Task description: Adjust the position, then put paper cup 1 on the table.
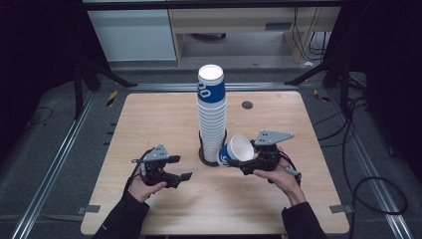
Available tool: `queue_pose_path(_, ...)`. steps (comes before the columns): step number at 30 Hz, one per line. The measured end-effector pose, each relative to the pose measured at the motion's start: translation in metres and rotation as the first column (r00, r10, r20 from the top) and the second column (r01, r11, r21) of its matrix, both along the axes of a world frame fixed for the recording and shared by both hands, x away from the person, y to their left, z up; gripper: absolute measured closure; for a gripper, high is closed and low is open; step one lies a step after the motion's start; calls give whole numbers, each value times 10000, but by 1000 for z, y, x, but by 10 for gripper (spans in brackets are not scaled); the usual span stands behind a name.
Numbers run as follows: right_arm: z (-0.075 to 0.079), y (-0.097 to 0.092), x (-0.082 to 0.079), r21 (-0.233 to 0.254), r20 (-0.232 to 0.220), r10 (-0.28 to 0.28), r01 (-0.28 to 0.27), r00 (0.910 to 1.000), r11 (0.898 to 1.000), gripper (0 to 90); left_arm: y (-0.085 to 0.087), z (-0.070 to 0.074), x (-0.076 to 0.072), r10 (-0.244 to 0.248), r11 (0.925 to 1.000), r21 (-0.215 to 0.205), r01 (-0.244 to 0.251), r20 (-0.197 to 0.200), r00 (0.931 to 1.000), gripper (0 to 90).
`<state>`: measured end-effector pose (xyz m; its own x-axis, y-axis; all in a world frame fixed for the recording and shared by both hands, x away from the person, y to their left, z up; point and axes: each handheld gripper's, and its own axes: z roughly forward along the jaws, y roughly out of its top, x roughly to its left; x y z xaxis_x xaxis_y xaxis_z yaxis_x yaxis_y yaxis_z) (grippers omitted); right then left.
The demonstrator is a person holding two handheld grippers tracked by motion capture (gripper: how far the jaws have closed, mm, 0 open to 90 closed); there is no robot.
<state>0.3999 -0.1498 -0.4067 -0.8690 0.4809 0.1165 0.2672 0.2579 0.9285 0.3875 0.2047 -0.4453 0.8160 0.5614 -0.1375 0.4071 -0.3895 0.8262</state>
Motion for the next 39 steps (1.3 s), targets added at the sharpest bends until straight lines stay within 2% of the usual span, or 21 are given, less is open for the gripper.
queue_pose_path(6, 5, -11, 2, -250, 281, -908, 915, 9955, 9955, 199, 7, -2, 5, 712, 9972, 232, -710, -93, 9974, 172)
queue_pose_path(10, 9, -21, 4, -436, 514, -1729, 1752, 9836, 9836, 199, 13, -2, 7, 1055, 9942, 218, -1052, -126, 9943, 168)
queue_pose_path(14, 11, -30, 8, -633, 470, -2499, 2526, 9671, 9655, 200, 16, -2, 8, 1282, 9915, 236, -1280, -95, 9917, 168)
queue_pose_path(19, 14, -41, 13, -947, 397, -3357, 3380, 9411, 9364, 199, 19, -3, 10, 1409, 9895, 331, -1405, -106, 9900, 167)
queue_pose_path(24, 13, -50, 22, -1479, 281, -4085, 4080, 9123, 9009, 199, 24, -3, 12, 1610, 9863, 390, -1604, -114, 9869, 167)
queue_pose_path(27, 10, -57, 31, -1715, 215, -4509, 4476, 8923, 8776, 198, 26, -5, 13, 1697, 9848, 394, -1690, -150, 9854, 165)
queue_pose_path(31, 7, -64, 45, -2115, 126, -4918, 4830, 8706, 8497, 197, 28, -6, 14, 1797, 9827, 474, -1788, -148, 9836, 165)
queue_pose_path(39, 3, -74, 72, -2874, -122, -5437, 5179, 8392, 8057, 195, 30, -6, 15, 1887, 9810, 474, -1879, -122, 9820, 164)
